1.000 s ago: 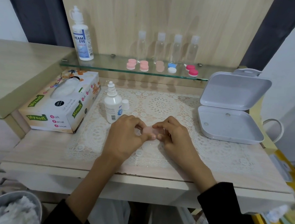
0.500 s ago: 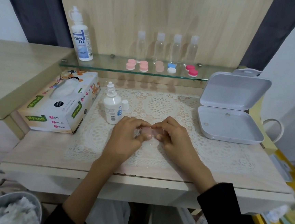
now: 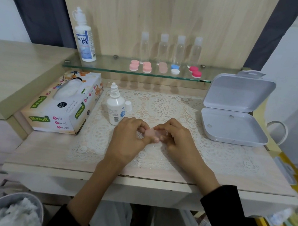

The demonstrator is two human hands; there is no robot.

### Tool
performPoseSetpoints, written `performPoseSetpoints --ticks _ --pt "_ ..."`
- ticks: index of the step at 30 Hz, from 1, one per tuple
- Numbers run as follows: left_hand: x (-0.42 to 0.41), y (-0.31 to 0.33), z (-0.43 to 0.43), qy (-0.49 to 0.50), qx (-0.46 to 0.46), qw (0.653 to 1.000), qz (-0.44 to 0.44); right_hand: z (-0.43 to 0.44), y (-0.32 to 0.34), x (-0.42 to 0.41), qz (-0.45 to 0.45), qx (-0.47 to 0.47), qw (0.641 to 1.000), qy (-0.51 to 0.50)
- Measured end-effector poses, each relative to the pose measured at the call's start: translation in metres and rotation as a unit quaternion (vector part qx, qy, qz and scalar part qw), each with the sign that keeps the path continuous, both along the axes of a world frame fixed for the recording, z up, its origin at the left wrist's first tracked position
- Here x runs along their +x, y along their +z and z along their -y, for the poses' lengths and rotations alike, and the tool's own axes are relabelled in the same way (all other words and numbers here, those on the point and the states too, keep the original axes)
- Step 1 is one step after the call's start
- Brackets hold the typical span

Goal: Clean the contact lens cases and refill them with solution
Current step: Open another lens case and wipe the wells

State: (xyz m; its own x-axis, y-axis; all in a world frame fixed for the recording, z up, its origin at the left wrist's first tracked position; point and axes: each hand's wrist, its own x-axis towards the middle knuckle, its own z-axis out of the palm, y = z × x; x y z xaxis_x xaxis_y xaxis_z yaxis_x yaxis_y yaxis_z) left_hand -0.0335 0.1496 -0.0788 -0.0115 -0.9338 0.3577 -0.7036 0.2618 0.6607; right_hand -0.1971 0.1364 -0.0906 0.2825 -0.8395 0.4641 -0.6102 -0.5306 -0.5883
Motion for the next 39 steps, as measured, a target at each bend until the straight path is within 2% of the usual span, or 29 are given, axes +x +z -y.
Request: performPoseSetpoints --ticks 4,10,19,22,29,39 --pt "0.0004 -0.0025 0.0021 -0.001 0.013 1.000 0.010 -0.0013 0.0003 0.0008 0.005 0.002 1.000 0.002" --pt "0.0041 -0.0065 0.0032 -0.059 -0.008 0.998 0.035 -0.0024 0.0003 0.0016 0.012 0.009 1.000 -0.003" --pt "0.0030 -0.0040 0.0028 -0.028 0.006 1.000 -0.012 -0.0012 -0.0006 0.0011 0.004 -0.001 1.000 -0.006" --pt "0.0032 -0.0045 0.0034 -0.015 0.008 1.000 -0.009 -0.0019 -0.0008 0.0014 0.005 -0.006 1.000 -0.006" --pt "0.0046 -0.0081 0.0040 -0.062 -0.017 0.998 0.028 -0.0038 0.0012 0.0018 0.019 -0.001 1.000 -0.002" --pt "0.0070 -0.0038 0.0060 -0.050 -0.025 0.998 -0.018 -0.0047 0.0018 0.0024 0.012 0.001 1.000 -0.006"
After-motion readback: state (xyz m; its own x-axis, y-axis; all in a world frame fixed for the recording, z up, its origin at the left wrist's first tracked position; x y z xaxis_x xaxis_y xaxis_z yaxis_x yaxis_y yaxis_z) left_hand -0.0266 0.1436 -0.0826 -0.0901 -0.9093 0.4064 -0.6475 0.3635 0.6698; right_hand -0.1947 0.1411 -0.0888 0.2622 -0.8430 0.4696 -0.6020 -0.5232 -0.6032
